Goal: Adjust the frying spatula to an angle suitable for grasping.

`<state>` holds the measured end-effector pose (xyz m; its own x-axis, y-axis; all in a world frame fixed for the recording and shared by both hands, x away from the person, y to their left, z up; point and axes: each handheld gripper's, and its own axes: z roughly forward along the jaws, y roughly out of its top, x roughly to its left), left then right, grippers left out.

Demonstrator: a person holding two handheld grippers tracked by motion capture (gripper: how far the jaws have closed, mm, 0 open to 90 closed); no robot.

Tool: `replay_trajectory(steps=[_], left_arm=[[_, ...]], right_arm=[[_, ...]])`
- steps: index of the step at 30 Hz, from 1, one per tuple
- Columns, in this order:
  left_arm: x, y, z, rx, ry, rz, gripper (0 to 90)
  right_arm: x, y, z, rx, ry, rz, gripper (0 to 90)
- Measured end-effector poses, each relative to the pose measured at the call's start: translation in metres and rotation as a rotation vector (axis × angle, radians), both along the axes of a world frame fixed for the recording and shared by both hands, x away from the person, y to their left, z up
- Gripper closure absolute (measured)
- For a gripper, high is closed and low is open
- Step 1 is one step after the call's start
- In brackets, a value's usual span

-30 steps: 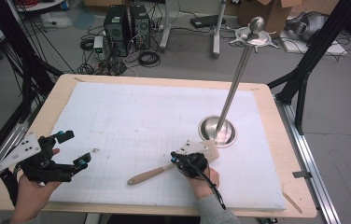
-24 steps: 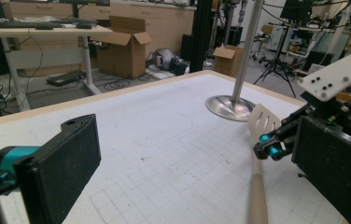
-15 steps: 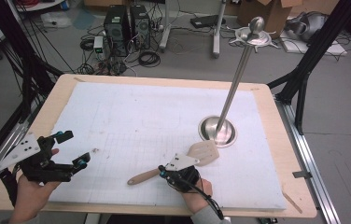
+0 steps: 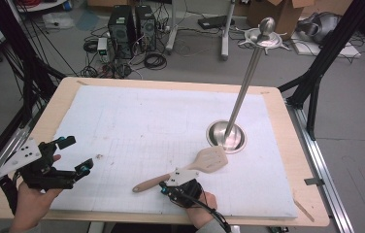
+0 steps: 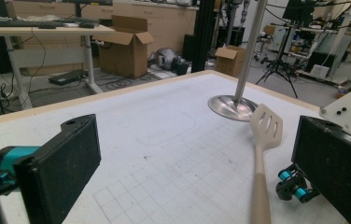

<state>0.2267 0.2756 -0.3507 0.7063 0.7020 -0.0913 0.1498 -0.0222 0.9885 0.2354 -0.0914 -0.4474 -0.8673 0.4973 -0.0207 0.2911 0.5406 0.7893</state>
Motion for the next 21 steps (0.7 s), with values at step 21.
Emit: replay_trajectory(steps=[21], left_arm=[[-0.0009, -0.0022, -0.0028, 0.007, 0.009, 0.005, 1.7]], right_arm=[[0.0033, 0.0096, -0.0040, -0.036, 0.018, 0.009, 90.0]])
